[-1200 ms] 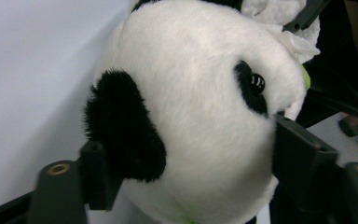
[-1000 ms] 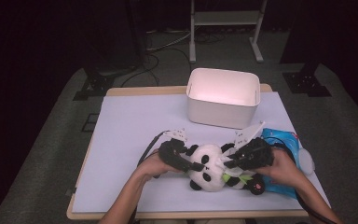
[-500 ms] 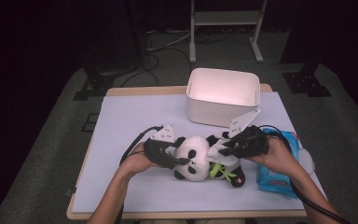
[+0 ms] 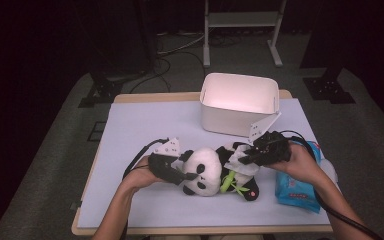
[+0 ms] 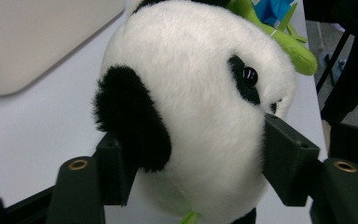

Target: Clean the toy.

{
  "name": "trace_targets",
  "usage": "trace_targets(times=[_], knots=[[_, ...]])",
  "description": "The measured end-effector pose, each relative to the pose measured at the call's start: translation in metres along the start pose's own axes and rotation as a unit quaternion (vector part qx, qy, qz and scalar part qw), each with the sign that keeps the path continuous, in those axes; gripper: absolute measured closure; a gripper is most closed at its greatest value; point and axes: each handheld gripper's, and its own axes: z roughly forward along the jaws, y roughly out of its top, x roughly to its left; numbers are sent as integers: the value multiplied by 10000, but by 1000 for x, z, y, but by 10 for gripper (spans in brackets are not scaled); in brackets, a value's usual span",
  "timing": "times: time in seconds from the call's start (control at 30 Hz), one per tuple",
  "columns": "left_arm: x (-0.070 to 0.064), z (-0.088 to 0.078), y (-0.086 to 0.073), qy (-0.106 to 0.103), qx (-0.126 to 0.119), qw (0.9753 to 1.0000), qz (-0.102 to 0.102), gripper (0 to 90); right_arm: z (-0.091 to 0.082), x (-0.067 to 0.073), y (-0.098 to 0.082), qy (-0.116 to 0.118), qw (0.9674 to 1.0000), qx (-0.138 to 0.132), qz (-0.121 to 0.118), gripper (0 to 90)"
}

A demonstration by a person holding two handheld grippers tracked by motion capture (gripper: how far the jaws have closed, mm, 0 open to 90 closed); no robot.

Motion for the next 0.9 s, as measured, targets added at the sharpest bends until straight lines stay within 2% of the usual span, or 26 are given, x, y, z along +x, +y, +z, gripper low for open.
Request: trace_targets(times=[0.07,0.1,0.13,0.17,0.2,0.23,0.33,0.4,0.5,0.57,0.67,0.77,0.83,0.9], knots=[[2,0,-2,-40,-7,9999,-96,318,2,0,-1,39,10000,-28,31,784],[4,1,-3,-116,-21,9992,-380,261,4,0,-1,49,10000,-12,23,784],[4,1,-3,-116,-21,9992,-380,228,4,0,-1,49,10000,-12,23,784],[6,2,-4,-128,-37,9987,-485,228,4,0,-1,47,10000,-10,35,783],[8,2,-4,-162,-62,9979,-629,198,4,0,-1,22,10000,17,31,783],[11,3,-4,-271,-47,9949,-973,122,5,0,0,43,10000,38,9,783],[12,6,-4,-210,39,9944,-1032,94,5,0,1,64,10000,46,-3,783],[13,10,-2,-187,62,9930,-1161,78,7,1,3,51,10000,76,-36,783],[14,12,-2,-169,65,9926,-1203,80,9,1,3,56,9999,92,-28,782],[15,12,-2,-131,120,9935,-1120,131,9,1,4,76,9999,99,-35,781],[11,8,0,-32,105,9970,-772,305,6,2,9,57,9999,81,-84,782],[9,5,0,-38,28,9992,-399,337,2,4,13,43,9999,53,-142,782],[8,3,1,-68,-18,9998,-166,357,-3,6,16,0,9998,-19,-198,781],[3,0,4,-103,-51,9998,187,374,-12,7,20,-91,9996,-142,-219,782]])
